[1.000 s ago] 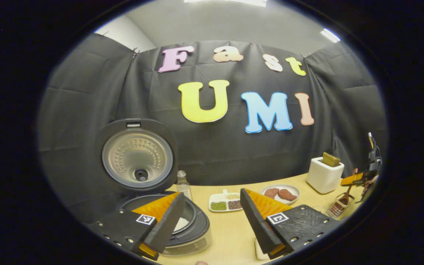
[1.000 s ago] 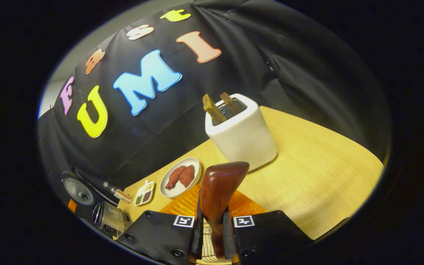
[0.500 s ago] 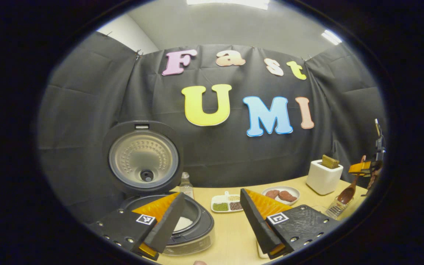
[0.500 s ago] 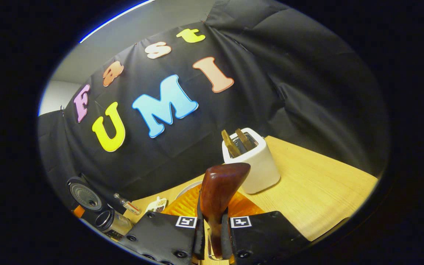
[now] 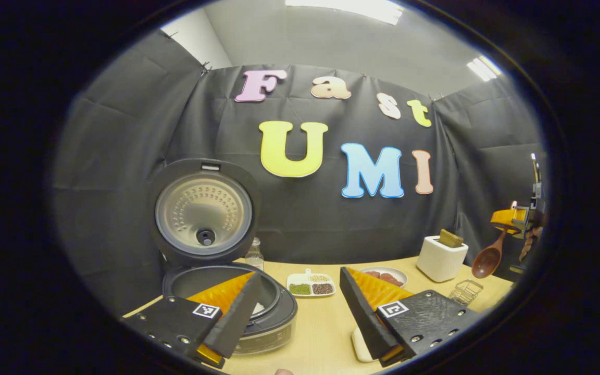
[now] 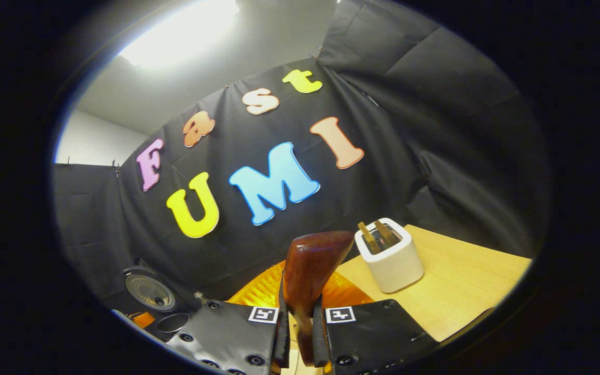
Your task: Close the left gripper, press the button to open the rice cooker; take a wooden spoon from the chopstick holder with the right hand, scoop a spoonful of rice and pour it into the rice cooker, then put the wooden spoon back into the chopstick holder.
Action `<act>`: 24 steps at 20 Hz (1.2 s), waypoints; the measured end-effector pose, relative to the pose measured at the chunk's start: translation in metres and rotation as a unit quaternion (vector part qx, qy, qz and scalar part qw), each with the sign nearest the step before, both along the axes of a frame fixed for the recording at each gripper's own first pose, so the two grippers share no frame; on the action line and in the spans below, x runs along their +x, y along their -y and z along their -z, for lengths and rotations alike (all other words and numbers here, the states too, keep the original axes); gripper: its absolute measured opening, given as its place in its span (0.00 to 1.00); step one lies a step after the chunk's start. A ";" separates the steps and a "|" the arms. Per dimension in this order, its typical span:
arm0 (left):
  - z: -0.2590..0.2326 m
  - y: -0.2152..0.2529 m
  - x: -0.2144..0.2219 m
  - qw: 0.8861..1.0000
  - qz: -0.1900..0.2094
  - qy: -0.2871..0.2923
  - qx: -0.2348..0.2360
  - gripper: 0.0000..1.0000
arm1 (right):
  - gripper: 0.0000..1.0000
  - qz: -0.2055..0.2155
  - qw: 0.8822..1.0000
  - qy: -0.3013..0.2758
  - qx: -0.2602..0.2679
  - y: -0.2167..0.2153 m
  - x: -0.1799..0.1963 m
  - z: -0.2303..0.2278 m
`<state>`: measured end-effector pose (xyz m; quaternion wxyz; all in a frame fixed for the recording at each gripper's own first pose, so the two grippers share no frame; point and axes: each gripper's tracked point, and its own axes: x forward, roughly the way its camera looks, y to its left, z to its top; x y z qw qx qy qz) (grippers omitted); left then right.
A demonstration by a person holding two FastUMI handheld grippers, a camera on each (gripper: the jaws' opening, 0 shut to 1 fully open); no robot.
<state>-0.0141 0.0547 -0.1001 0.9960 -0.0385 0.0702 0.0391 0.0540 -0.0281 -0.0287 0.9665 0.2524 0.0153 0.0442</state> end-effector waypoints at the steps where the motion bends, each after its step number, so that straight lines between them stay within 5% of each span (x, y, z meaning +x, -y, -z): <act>1: 0.000 -0.002 -0.002 1.000 -0.001 0.000 -0.003 0.93 | 0.19 -0.015 1.000 0.008 -0.005 -0.014 -0.001 -0.005; 11: 0.020 -0.021 -0.012 1.000 -0.013 -0.022 -0.012 0.93 | 0.19 -0.136 0.982 -0.035 -0.123 -0.132 0.005 0.046; 24: 0.037 -0.006 -0.013 0.999 0.017 -0.047 -0.017 0.93 | 0.19 -0.170 0.935 -0.144 -0.277 -0.175 0.014 0.153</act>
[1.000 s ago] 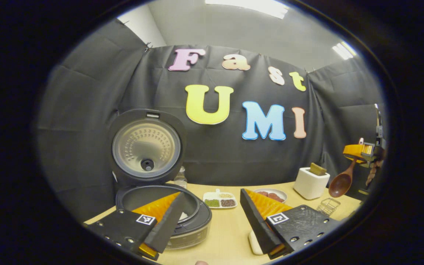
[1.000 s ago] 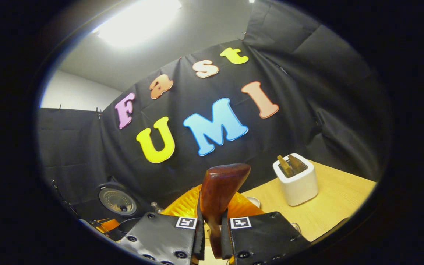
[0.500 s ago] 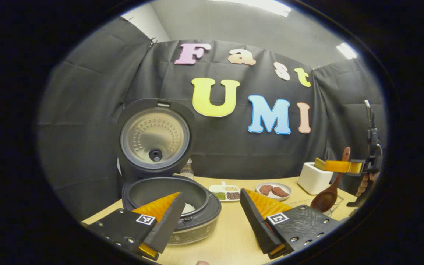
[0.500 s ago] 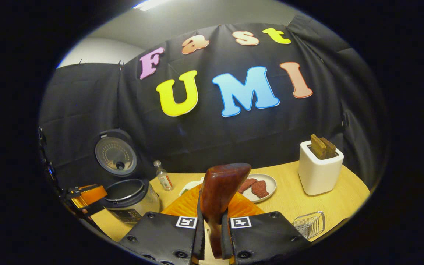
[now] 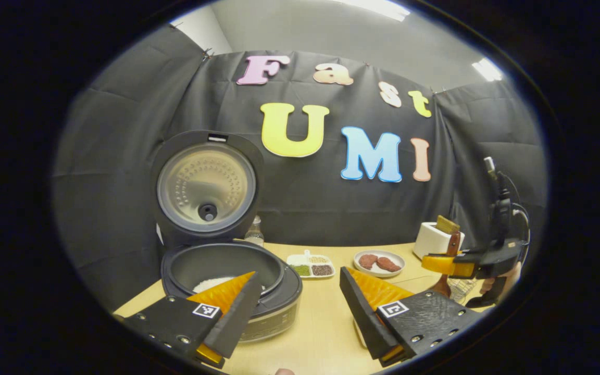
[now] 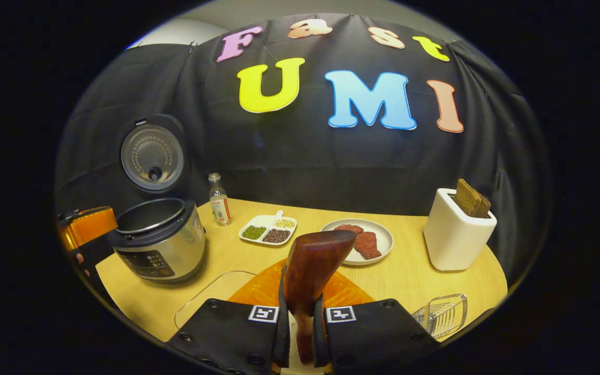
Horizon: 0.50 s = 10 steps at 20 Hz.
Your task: Close the left gripper, press the button to open the rice cooker; take a wooden spoon from the chopstick holder with the right hand, scoop a spoonful of rice and pour it into the rice cooker, then put the wooden spoon back into the chopstick holder.
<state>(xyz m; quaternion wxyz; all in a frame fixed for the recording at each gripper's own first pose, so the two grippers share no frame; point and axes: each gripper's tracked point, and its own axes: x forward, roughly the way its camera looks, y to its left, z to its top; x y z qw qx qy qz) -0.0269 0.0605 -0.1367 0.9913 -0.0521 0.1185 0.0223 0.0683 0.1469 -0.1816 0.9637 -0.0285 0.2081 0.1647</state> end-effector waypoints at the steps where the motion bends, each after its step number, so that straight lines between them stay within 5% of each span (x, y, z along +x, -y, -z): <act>1: 0.000 -0.003 -0.001 1.000 -0.002 0.000 0.001 0.94 | 0.19 -0.004 1.000 -0.002 -0.008 -0.002 0.001 0.003; 10: -0.006 -0.024 -0.009 1.000 -0.020 0.007 0.000 0.94 | 0.19 -0.030 0.998 -0.047 0.028 -0.034 -0.010 0.024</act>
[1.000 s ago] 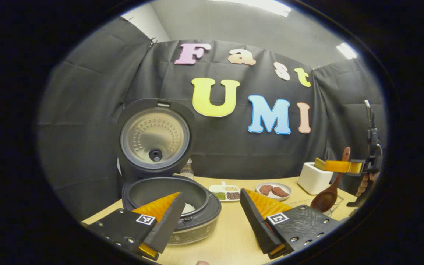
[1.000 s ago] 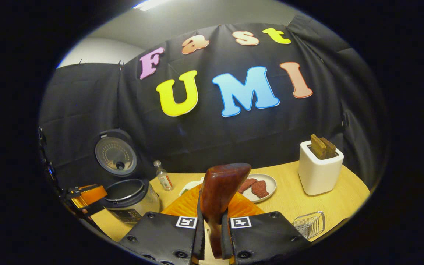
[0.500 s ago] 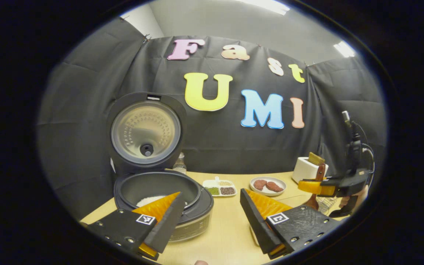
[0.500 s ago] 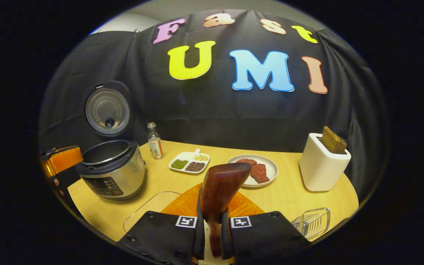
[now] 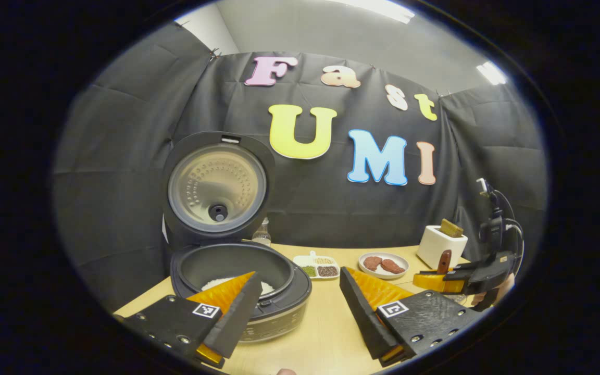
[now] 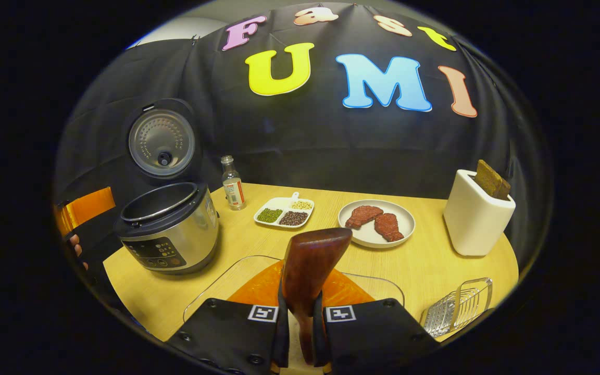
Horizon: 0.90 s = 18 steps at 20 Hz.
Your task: Close the left gripper, press the button to open the rice cooker; take a wooden spoon from the chopstick holder with the right hand, scoop a spoonful of rice and pour it into the rice cooker, then put the wooden spoon back into the chopstick holder.
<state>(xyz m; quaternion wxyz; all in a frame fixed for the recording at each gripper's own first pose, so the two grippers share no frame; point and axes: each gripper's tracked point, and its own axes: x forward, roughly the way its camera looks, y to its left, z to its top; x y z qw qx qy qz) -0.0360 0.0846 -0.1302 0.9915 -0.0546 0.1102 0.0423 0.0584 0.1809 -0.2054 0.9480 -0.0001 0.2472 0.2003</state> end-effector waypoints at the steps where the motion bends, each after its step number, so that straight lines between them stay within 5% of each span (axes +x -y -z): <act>1: -0.001 -0.001 0.000 1.000 -0.001 0.001 0.002 0.94 | 0.17 -0.002 1.000 -0.006 0.008 -0.004 -0.001 0.003; 5: -0.004 -0.005 -0.004 1.000 -0.006 0.003 0.005 0.94 | 0.19 -0.024 0.994 -0.060 0.088 -0.033 -0.012 0.009; 10: -0.004 -0.014 -0.008 1.000 -0.020 0.006 0.004 0.94 | 0.16 0.002 0.988 -0.088 0.125 -0.031 -0.004 0.009; 18: -0.004 -0.027 -0.014 0.999 -0.036 0.010 0.000 0.94 | 0.19 0.045 0.954 -0.154 0.254 -0.025 0.004 0.009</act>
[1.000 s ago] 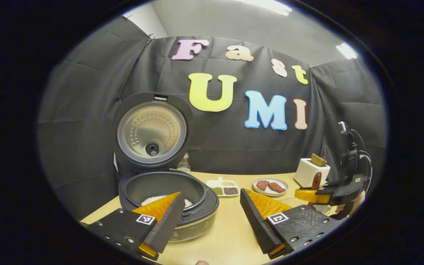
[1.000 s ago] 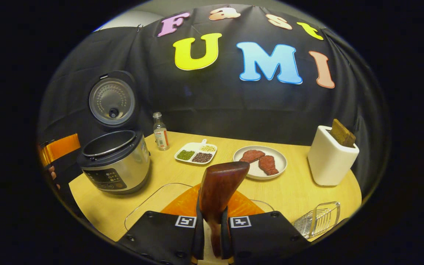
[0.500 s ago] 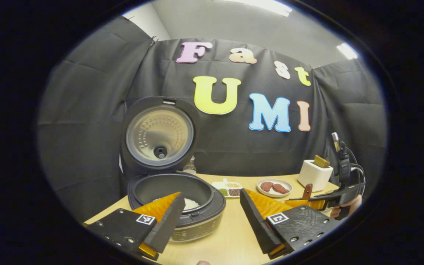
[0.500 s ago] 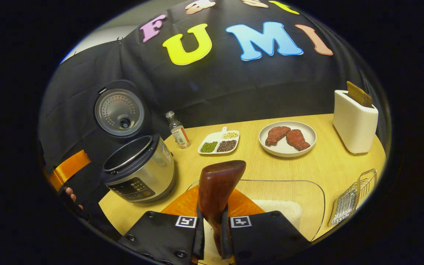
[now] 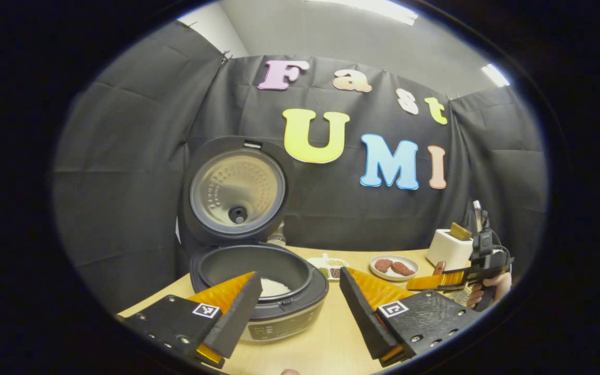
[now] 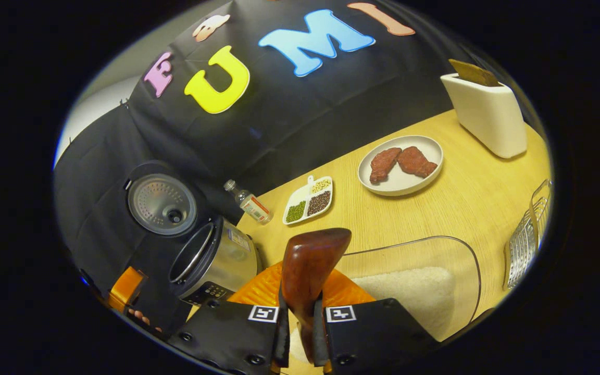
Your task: Close the left gripper, press the button to open the rice cooker; take a wooden spoon from the chopstick holder with the right hand, scoop a spoonful of rice and pour it into the rice cooker, then put the wooden spoon back into the chopstick holder.
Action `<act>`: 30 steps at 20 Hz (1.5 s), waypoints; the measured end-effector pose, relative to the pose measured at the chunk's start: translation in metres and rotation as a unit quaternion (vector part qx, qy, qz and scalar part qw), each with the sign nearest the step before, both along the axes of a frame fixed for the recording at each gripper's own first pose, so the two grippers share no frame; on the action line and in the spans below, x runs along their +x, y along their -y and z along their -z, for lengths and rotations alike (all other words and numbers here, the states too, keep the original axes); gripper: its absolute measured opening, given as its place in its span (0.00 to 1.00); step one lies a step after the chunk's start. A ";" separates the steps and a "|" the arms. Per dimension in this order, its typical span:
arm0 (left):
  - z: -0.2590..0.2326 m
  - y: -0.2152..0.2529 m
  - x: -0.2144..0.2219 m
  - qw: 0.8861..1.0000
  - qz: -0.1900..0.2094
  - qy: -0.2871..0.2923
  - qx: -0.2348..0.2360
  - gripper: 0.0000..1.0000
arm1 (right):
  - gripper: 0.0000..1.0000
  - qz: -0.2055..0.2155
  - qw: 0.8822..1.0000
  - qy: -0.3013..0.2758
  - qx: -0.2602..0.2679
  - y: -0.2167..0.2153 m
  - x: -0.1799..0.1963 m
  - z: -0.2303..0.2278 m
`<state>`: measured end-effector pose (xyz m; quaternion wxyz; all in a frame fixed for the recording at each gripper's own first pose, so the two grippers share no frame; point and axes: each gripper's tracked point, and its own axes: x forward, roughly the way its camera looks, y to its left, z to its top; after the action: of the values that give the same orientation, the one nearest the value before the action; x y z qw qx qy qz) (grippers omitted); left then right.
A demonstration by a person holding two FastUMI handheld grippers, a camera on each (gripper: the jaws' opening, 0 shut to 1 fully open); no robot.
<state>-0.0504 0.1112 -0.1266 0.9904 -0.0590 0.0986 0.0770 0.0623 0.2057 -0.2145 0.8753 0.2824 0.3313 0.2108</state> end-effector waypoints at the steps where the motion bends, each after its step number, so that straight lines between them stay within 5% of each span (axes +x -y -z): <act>1: -0.001 -0.004 -0.001 1.000 -0.007 0.004 -0.003 0.94 | 0.19 0.007 1.000 -0.006 0.016 0.002 0.000 -0.002; 8: 0.000 -0.016 -0.004 0.999 -0.026 0.011 -0.018 0.93 | 0.19 0.083 0.993 -0.025 0.076 0.042 0.016 -0.010; 19: -0.006 -0.002 -0.003 1.000 -0.020 0.019 -0.014 0.94 | 0.16 0.188 0.961 -0.035 0.200 0.117 0.024 -0.033; 30: -0.015 -0.037 -0.016 0.998 -0.059 0.029 0.001 0.94 | 0.19 0.210 0.930 -0.037 0.300 0.107 0.039 -0.078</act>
<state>-0.0660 0.1480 -0.1114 0.9867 -0.0656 0.0662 0.1334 0.1008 0.0988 -0.1368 0.7612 0.6026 0.2177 0.1008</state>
